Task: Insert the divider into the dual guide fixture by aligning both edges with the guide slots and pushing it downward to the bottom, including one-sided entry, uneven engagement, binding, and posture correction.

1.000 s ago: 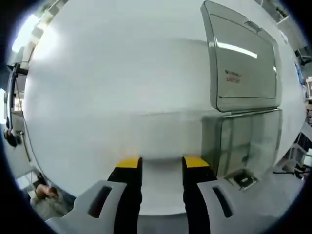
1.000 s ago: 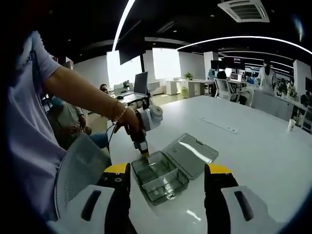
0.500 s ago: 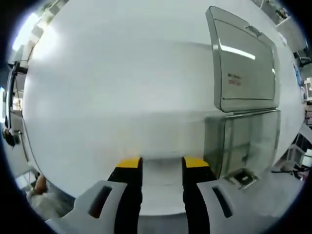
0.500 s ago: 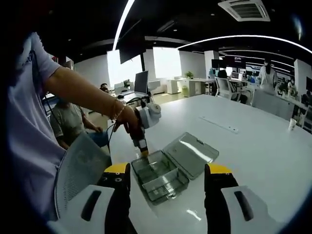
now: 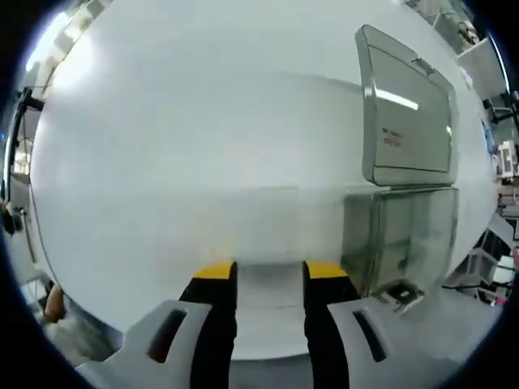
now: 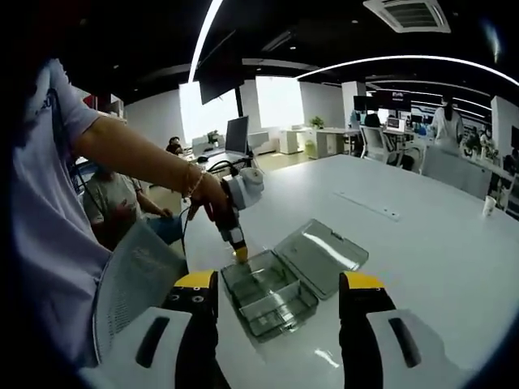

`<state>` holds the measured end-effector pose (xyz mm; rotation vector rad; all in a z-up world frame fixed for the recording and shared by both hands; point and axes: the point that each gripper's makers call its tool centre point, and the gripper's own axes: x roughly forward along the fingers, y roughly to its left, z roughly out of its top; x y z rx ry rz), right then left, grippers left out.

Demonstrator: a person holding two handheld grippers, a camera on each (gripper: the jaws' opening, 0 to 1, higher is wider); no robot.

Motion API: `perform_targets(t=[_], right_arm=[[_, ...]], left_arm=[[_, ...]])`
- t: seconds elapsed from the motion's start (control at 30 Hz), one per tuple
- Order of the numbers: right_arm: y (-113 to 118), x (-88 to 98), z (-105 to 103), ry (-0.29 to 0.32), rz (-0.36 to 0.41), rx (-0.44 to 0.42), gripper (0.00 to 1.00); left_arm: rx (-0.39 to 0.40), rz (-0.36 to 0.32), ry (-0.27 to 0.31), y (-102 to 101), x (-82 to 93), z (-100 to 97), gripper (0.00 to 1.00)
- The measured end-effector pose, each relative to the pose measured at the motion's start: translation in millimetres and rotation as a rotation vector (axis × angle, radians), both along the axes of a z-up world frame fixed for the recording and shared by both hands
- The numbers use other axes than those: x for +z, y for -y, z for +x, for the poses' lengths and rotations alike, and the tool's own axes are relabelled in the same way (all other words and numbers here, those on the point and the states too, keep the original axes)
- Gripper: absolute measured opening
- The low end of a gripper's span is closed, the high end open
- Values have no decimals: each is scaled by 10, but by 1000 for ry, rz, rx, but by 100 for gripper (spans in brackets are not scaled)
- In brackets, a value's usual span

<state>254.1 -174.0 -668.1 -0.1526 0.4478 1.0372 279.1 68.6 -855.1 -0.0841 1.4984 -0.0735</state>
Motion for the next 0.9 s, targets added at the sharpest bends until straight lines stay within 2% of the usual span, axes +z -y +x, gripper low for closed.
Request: perform_targets(t=[0.7,0.77,0.83,0.9], right_arm=[[-77,32,-10,-1,-11,20,56],[-80,28,-17,-15,-11,23,55],[-83,30,-31,-56,6,17,55],[-71,43,-17,-58,15,11,55]], left_arm=[[88,-117,58,-57,174,30,29],[92,-134,70,-44,208,51,29],[96,-167,91,-12,262,70,29],[115,-198,104,-7,312,63,29]])
